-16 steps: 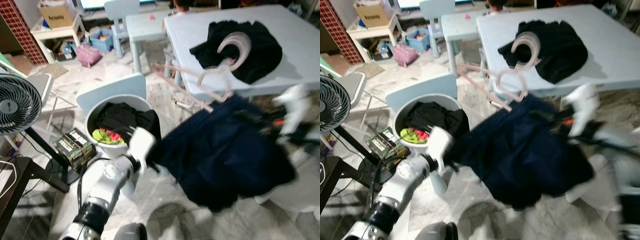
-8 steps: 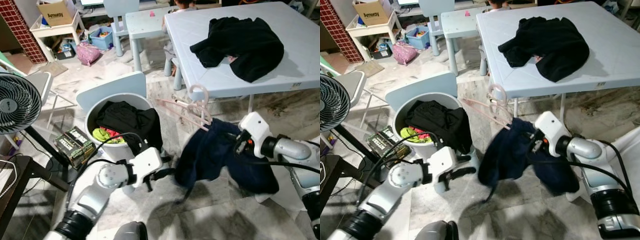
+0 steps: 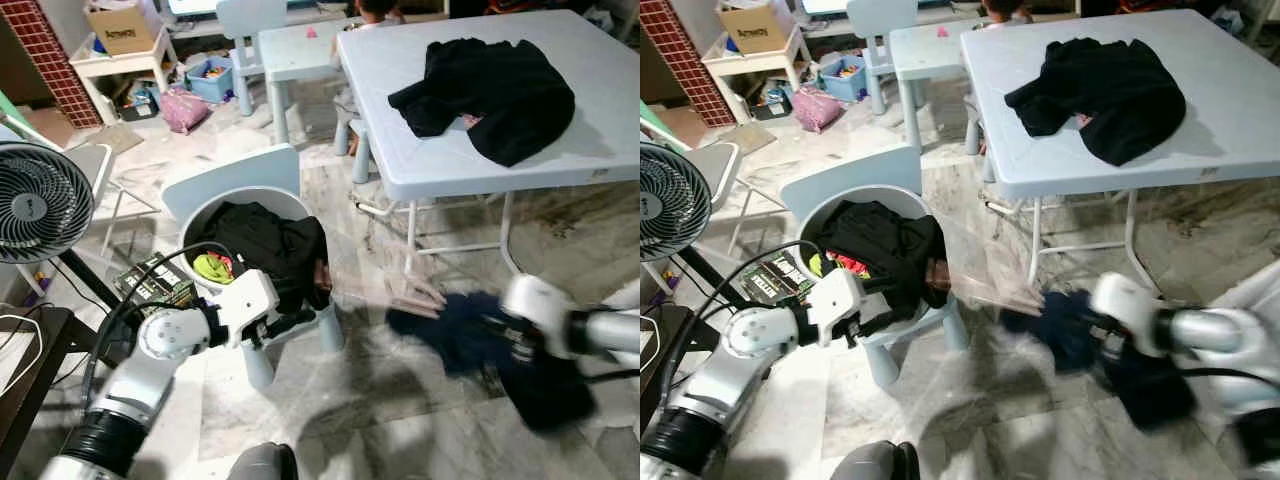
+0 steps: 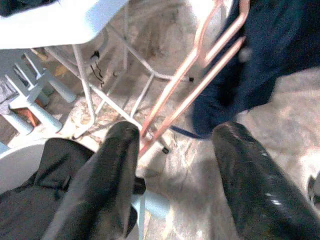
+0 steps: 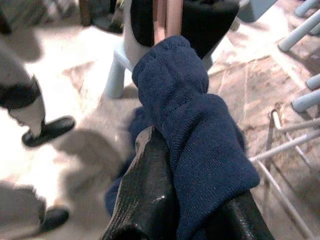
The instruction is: Hang hanger
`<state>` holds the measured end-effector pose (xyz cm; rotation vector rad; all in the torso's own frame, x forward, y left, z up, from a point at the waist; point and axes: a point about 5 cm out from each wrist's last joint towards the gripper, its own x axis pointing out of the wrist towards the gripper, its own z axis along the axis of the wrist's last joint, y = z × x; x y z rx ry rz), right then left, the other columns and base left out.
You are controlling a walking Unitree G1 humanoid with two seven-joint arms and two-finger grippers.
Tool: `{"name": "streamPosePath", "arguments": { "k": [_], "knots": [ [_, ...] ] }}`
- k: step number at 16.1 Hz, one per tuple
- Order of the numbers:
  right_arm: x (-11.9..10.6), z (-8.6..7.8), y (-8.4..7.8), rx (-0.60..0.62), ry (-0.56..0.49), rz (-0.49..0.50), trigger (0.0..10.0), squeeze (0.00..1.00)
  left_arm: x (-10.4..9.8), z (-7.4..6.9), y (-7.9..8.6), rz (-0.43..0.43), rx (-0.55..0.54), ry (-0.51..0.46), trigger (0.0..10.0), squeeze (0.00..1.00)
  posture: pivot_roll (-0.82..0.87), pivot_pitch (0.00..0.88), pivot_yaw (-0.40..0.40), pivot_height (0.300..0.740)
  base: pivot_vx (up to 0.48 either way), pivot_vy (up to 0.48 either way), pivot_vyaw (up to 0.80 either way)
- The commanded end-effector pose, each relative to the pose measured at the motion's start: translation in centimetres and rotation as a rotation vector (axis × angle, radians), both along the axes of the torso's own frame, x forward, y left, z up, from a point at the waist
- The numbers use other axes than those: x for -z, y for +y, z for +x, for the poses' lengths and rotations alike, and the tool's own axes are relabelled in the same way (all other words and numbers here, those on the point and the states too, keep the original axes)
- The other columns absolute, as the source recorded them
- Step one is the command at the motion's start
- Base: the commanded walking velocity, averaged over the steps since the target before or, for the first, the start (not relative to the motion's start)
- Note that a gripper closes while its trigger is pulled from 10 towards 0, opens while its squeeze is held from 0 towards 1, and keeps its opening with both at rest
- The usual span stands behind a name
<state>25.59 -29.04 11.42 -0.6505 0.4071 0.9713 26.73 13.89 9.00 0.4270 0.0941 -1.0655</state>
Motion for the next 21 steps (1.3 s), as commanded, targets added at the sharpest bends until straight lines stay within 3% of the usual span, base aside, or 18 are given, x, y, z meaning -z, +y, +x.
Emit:
{"name": "streamPosePath", "arguments": {
  "k": [1, 4, 8, 9, 12, 14, 21],
  "knots": [
    [-1.6, 0.6, 0.3, -0.053, -0.052, 0.022, 10.0, 0.00, 0.3, -0.2, 0.0, 0.012, 0.034, 0.012, 10.0, 1.00, -0.10, 0.026, 0.081, 0.740, 0.000, 0.000, 0.00],
    [-2.3, 0.3, 1.2, -0.144, -0.022, 0.047, 10.0, 0.00, 0.5, -0.5, -0.6, -0.067, 0.051, 0.064, 10.0, 1.00, -0.10, 0.032, 0.081, 0.740, 0.000, 0.000, 0.00],
    [-3.0, -0.5, 2.5, -0.258, 0.047, 0.095, 10.0, 0.00, 0.5, -0.4, -1.0, -0.098, 0.068, 0.081, 10.0, 1.00, -0.11, 0.033, 0.081, 0.740, 0.000, 0.000, 0.00],
    [-3.2, -0.8, 2.9, -0.290, 0.069, 0.108, 10.0, 0.00, 0.5, -0.4, -1.4, -0.105, 0.089, 0.088, 10.0, 0.00, -0.11, 0.033, 0.080, 0.740, 0.000, 0.000, 0.00],
    [-3.2, -1.0, 2.6, -0.324, 0.100, 0.063, 10.0, 0.00, 0.4, -0.5, -2.3, -0.099, 0.156, 0.097, 10.0, 0.00, -0.11, 0.035, 0.079, 0.740, 0.000, 0.000, 0.00],
    [-3.7, -0.9, 3.0, -0.347, 0.097, 0.081, 10.0, 0.00, 0.6, -0.5, -2.7, -0.100, 0.190, 0.118, 0.0, 0.00, -0.12, 0.037, 0.081, 0.740, 0.000, 0.000, 0.00],
    [-4.8, -1.0, 3.8, -0.427, 0.089, 0.107, 10.0, 0.00, 1.4, -0.7, -3.4, -0.070, 0.300, 0.188, 0.0, 0.00, -0.13, 0.039, 0.082, 0.740, 0.000, 0.000, 0.00]
  ]
}}
